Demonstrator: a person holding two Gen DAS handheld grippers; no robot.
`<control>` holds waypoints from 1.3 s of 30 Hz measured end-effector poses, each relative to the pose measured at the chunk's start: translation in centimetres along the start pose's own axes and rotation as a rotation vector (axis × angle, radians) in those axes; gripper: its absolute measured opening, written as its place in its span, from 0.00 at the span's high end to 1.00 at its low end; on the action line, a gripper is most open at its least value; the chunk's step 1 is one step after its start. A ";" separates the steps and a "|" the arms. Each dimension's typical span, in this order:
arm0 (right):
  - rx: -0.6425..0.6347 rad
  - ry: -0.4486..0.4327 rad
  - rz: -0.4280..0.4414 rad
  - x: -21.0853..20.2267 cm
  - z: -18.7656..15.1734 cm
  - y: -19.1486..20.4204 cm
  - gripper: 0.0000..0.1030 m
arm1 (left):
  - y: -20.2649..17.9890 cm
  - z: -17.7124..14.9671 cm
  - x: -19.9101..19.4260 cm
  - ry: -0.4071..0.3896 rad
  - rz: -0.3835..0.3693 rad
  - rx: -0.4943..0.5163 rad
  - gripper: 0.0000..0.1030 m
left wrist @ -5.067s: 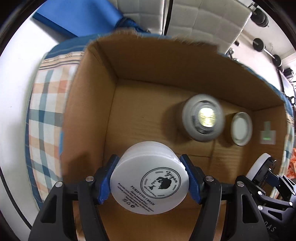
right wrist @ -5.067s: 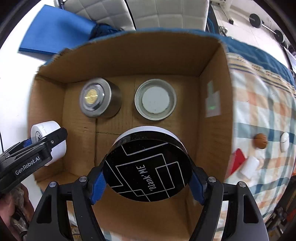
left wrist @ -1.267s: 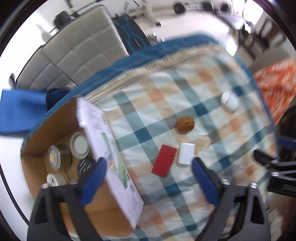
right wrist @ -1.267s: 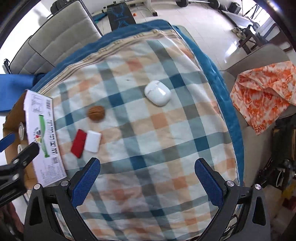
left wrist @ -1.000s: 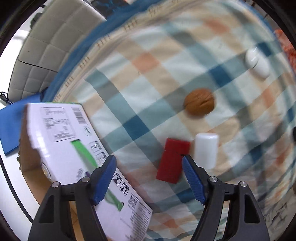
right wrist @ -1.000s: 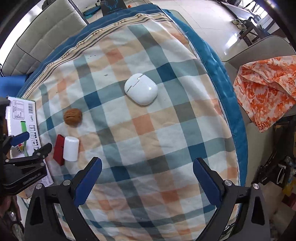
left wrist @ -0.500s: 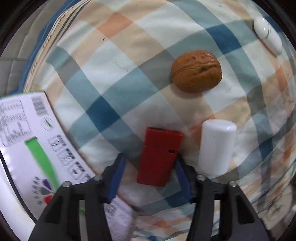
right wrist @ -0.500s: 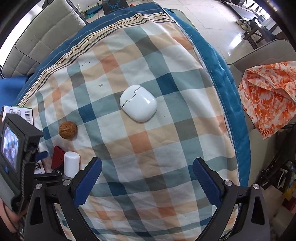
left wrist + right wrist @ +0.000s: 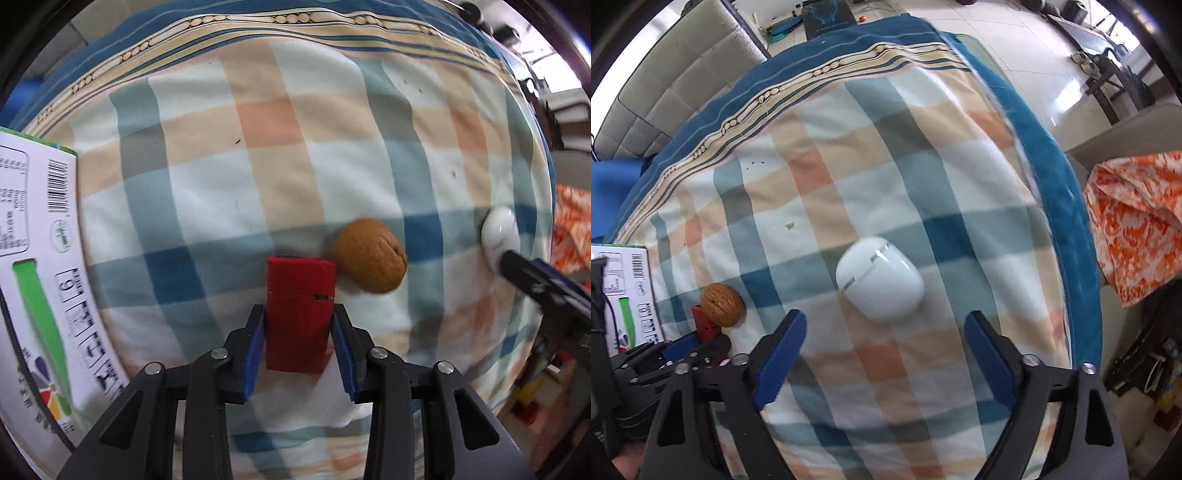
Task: Organize rigid objects
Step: 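Grasp the white earbud case with the right gripper while the left holds the red block, then carry the red block and earbud case into the box and lower them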
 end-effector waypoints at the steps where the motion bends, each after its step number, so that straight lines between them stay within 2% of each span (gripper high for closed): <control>1: -0.006 0.008 -0.005 0.6 0.4 0.1 0.31 | 0.1 0.0 0.0 -0.001 -0.005 -0.007 0.68; 3: -0.011 0.038 -0.021 1.9 0.8 0.3 0.43 | 0.2 -0.1 -0.1 -0.008 -0.009 -0.008 0.68; 5: 0.018 0.039 -0.009 2.1 0.8 0.2 0.43 | 0.5 0.1 -0.2 -0.007 -0.010 0.000 0.68; 8: 0.120 0.131 0.087 2.5 0.5 -0.6 0.43 | 0.2 -0.2 -0.4 -0.005 -0.014 0.016 0.68; 10: 0.134 0.166 0.150 2.6 0.3 -0.7 0.43 | -0.2 0.0 -0.2 0.003 -0.020 0.027 0.66; 12: 0.102 0.147 0.115 2.5 0.5 -0.4 0.42 | -1.6 1.7 0.3 0.016 -0.011 0.052 0.66; 14: 0.070 0.120 0.074 2.5 0.9 0.0 0.36 | -2.3 2.2 0.0 0.024 0.009 0.086 0.66; 19: 0.033 0.119 0.046 3.0 0.8 0.7 0.33 | -3.9 1.8 0.0 0.051 0.060 0.148 0.66; 21: 0.025 0.115 0.015 3.0 0.8 1.1 0.37 | -4.0 1.5 0.2 0.037 0.056 0.142 0.68; 22: 0.020 0.111 -0.010 3.1 0.7 1.4 0.42 | -4.0 1.4 0.2 0.031 0.055 0.136 0.69; 26: 0.006 0.117 -0.046 3.1 0.1 2.3 0.44 | -3.4 0.4 -0.4 -0.007 0.039 0.116 0.69; 32: 0.033 0.128 0.012 1.9 -1.1 2.2 0.45 | -2.1 -1.8 -3.0 -0.095 0.029 0.095 0.69; 39: 0.014 0.072 0.061 -2.0 -4.1 4.0 0.45 | -3.0 -4.6 -7.6 -0.178 -0.009 0.092 0.69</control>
Point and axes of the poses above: each gripper's, at about its wrist camera, not at the fingertips, and x roughly the way its jaws point, y to its left, z to its top, the point moved 2 cm from there along x, roughly the way its jaws point, and after that the axes turned 5 degrees about -z, right-handed, at the moved point
